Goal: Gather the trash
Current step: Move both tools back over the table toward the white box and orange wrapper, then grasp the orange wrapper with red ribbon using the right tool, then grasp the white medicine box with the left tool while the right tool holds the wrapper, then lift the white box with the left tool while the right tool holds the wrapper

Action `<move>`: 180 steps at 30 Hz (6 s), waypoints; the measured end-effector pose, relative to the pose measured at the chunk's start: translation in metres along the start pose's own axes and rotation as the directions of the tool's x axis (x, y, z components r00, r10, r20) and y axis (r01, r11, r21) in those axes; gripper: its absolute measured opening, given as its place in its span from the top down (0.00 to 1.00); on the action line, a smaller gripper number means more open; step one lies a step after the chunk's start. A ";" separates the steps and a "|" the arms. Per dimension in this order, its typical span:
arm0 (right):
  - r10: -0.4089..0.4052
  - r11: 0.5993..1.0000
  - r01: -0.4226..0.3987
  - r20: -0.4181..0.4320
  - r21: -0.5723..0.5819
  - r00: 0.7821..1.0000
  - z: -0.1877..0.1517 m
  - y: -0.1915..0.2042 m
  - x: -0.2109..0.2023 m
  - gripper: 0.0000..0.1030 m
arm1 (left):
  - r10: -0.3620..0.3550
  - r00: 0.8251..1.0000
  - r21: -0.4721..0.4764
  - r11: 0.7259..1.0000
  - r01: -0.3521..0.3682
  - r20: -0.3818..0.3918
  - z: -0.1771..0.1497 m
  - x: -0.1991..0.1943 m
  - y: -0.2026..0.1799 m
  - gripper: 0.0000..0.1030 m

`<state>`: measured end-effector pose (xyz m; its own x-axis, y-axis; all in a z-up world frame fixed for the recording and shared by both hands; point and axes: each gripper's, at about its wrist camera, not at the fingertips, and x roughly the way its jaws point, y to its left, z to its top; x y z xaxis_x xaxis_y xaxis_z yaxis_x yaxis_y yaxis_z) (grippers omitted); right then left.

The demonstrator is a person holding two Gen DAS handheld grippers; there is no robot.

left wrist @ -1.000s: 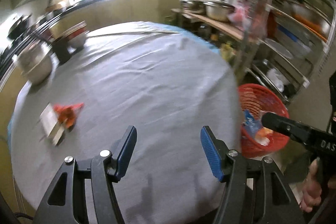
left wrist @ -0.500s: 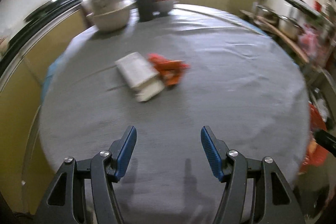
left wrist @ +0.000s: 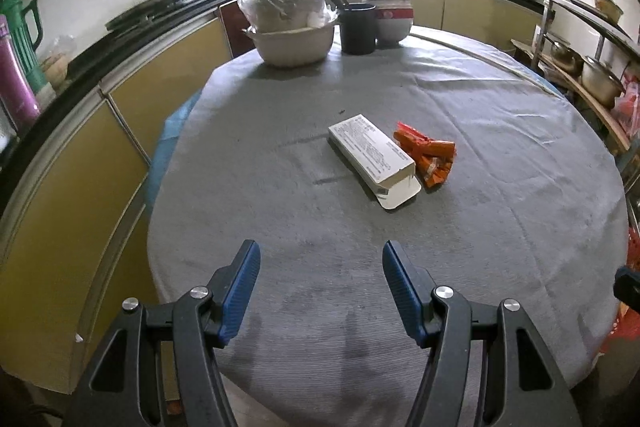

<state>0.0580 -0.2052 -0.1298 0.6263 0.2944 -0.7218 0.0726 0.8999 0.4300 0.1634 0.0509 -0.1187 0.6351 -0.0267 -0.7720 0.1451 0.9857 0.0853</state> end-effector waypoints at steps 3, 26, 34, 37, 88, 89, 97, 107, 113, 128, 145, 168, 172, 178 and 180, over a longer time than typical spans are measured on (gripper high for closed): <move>0.017 1.000 -0.017 -0.004 -0.022 1.000 0.007 0.012 0.008 0.42 | -0.003 1.000 0.009 1.000 0.003 0.008 0.002 -0.002 0.002 0.37; 0.048 0.987 -0.058 -0.066 -0.153 0.997 0.094 0.071 0.119 0.42 | 0.012 0.999 0.004 1.000 -0.012 -0.040 0.023 0.033 0.017 0.37; 0.085 0.983 -0.101 -0.112 -0.151 0.990 0.107 0.077 0.155 0.44 | -0.018 0.996 -0.016 1.000 0.017 -0.087 0.030 0.051 0.021 0.37; 0.082 0.985 -0.099 -0.122 -0.139 0.989 0.113 0.076 0.171 0.49 | -0.035 0.994 -0.031 0.999 0.032 -0.104 0.035 0.057 0.025 0.37; 0.017 0.999 -0.018 0.014 0.026 1.000 0.041 -0.038 0.063 0.79 | -0.106 0.972 0.085 0.988 0.126 -0.209 0.033 0.049 -0.106 0.51; 0.015 0.999 -0.016 0.015 0.031 1.000 0.038 -0.041 0.059 0.79 | -0.106 0.974 0.105 0.986 0.128 -0.199 0.028 0.042 -0.111 0.51; -0.012 0.999 0.013 -0.009 0.047 1.000 0.006 -0.056 0.042 0.78 | -0.116 0.975 0.186 0.971 0.152 -0.192 0.003 0.022 -0.134 0.51; -0.031 0.999 0.032 -0.038 0.029 0.999 -0.003 -0.056 0.041 0.76 | -0.148 0.959 0.172 0.966 0.193 -0.242 -0.014 0.027 -0.135 0.50; -0.022 0.999 0.022 -0.023 0.024 0.999 0.002 -0.061 0.032 0.68 | -0.166 0.958 0.178 0.961 0.210 -0.233 -0.012 0.024 -0.136 0.50; -0.011 1.000 0.011 0.035 -0.008 0.999 0.008 -0.060 0.022 0.51 | -0.238 0.945 0.158 0.948 0.276 -0.223 -0.007 0.017 -0.129 0.38; -0.028 0.998 0.027 0.030 0.050 0.999 -0.001 -0.072 0.027 0.78 | -0.345 0.895 0.020 0.931 0.366 -0.284 -0.014 0.034 -0.118 0.35; 0.022 0.997 -0.025 0.035 0.067 0.999 -0.005 -0.074 0.019 0.78 | -0.203 0.940 0.070 0.971 0.230 -0.274 -0.021 0.035 -0.125 0.36; 0.029 0.998 -0.031 0.028 0.062 0.999 -0.007 -0.073 0.020 0.78 | -0.172 0.943 0.058 0.979 0.196 -0.285 -0.029 0.045 -0.124 0.36; 0.033 0.997 -0.035 0.028 0.065 0.999 -0.008 -0.075 0.021 0.78 | -0.166 0.950 0.065 0.980 0.189 -0.266 -0.027 0.045 -0.124 0.53; 0.035 0.997 -0.037 0.028 0.068 0.999 -0.008 -0.075 0.021 0.78 | -0.169 0.951 0.063 0.980 0.191 -0.259 -0.027 0.044 -0.124 0.53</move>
<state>0.0595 -0.2640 -0.1820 0.6498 0.3164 -0.6911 0.1021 0.8646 0.4919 0.1527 -0.0681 -0.1799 0.3830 -0.1489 -0.9117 0.3109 0.9501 -0.0245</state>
